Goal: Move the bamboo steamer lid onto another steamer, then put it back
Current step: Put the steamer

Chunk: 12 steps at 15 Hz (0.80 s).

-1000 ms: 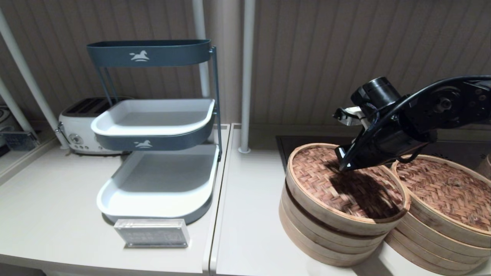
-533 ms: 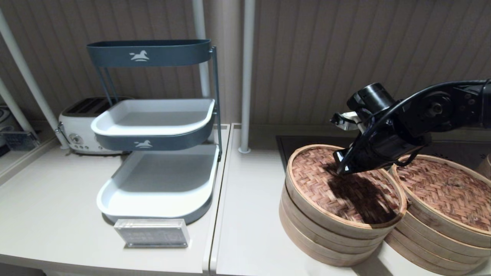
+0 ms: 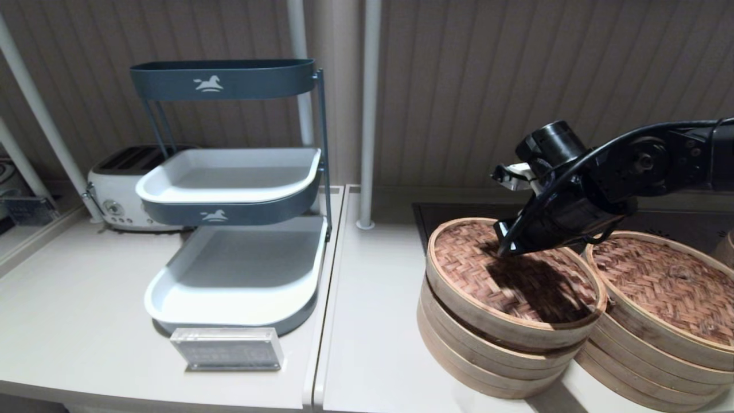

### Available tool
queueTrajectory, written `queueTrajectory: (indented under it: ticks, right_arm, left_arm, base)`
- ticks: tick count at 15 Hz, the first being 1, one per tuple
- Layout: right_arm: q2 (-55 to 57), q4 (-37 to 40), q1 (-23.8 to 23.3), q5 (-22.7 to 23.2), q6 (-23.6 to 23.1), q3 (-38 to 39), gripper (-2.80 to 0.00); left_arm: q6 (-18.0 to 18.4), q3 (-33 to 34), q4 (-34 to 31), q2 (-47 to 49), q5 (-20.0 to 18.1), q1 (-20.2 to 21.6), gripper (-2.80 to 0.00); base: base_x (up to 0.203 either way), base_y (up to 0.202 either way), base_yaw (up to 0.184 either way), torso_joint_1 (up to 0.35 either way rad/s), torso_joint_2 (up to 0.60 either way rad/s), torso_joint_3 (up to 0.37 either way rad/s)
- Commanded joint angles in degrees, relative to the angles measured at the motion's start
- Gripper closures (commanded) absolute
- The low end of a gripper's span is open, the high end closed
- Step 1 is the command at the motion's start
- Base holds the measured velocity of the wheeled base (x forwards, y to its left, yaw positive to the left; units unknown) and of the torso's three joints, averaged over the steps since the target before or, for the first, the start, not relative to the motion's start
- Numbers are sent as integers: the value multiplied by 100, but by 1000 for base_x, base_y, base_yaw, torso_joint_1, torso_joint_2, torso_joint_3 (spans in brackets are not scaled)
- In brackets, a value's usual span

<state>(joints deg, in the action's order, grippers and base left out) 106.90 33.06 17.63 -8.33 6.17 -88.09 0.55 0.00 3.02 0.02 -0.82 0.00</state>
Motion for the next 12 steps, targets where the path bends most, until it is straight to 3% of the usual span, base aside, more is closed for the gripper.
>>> queueTrajectory:
  ticks: [1, 12]
  right_arm:
    - [54, 14, 4, -9, 5, 9, 0]
    - [-58, 8, 4, -20, 16, 408, 0]
  left_arm:
    - [1, 158, 5, -17, 3, 0, 0]
    - [-2, 158, 5, -11, 3, 0, 0]
  base:
    - [0, 0, 0, 0, 0, 0]
    - [0, 0, 0, 0, 0, 0]
